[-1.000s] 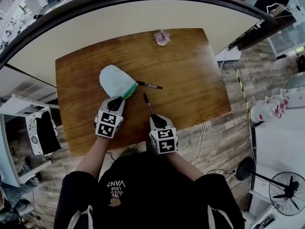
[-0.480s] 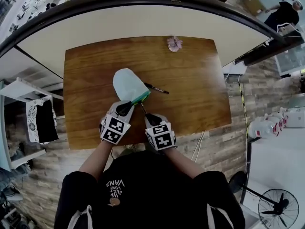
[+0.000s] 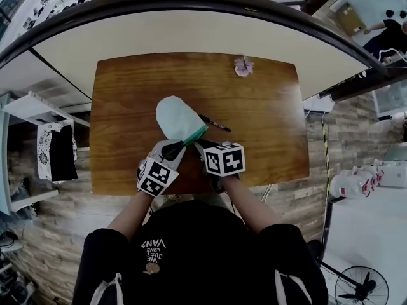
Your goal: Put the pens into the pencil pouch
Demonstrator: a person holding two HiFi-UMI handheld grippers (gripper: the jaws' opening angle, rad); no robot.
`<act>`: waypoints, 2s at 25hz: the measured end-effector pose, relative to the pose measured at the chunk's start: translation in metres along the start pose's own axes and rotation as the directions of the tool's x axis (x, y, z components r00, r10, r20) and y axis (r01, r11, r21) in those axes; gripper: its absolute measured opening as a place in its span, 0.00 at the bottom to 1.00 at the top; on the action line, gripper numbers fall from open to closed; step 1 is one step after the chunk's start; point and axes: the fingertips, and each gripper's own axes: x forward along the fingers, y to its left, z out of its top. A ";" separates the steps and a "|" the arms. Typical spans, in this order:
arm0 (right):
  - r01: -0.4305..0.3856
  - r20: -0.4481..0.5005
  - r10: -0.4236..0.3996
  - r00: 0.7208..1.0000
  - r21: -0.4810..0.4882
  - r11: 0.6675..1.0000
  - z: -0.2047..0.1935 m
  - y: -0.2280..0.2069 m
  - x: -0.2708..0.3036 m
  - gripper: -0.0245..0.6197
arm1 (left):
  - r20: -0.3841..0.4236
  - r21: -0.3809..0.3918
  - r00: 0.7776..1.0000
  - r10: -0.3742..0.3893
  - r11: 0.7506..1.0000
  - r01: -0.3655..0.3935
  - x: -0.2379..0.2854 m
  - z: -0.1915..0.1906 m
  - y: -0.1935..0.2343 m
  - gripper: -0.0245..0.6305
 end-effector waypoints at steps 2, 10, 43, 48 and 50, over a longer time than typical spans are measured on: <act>-0.054 0.004 0.053 0.999 0.105 0.993 0.007 -0.002 0.002 0.13 | 0.018 -0.020 1.000 -0.002 1.000 0.002 -0.001 0.006 0.001 0.11; -0.293 0.184 0.239 0.953 0.368 0.883 0.046 0.003 -0.002 0.13 | 0.131 -0.285 0.991 0.033 0.958 0.006 -0.006 0.030 0.017 0.10; 0.137 0.020 -0.140 0.990 -0.397 0.908 -0.007 -0.139 0.008 0.28 | 0.149 -0.596 0.973 0.176 0.801 -0.054 -0.015 0.048 0.059 0.10; 0.151 0.015 -0.160 0.987 -0.435 0.888 -0.009 -0.138 0.012 0.26 | 0.141 -0.604 0.973 0.181 0.795 -0.060 -0.016 0.044 0.061 0.10; 0.155 0.011 -0.170 0.985 -0.471 0.868 -0.010 -0.134 0.014 0.14 | 0.136 -0.607 0.974 0.182 0.792 -0.063 -0.018 0.041 0.062 0.10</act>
